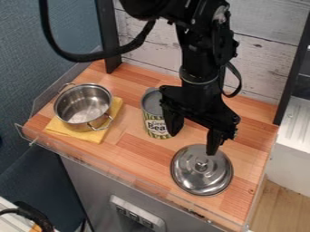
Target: Move the can to the lower center of the table
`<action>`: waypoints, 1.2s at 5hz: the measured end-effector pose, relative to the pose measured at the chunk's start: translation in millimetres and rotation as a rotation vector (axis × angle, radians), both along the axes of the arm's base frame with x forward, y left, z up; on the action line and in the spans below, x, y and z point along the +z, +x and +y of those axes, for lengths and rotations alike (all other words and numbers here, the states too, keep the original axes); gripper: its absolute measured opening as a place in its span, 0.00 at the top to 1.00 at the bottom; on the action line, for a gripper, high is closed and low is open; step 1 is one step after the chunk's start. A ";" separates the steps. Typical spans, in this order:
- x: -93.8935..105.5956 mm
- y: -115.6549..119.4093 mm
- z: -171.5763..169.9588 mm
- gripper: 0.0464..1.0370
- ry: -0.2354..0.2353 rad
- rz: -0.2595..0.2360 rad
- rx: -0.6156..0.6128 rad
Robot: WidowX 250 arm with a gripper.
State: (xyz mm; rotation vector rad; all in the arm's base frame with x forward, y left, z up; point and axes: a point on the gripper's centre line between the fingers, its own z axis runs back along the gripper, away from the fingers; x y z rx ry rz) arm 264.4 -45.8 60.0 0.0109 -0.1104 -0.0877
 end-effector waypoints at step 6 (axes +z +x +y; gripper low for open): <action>-26.6 117.0 78.7 0.04 0.026 0.007 0.115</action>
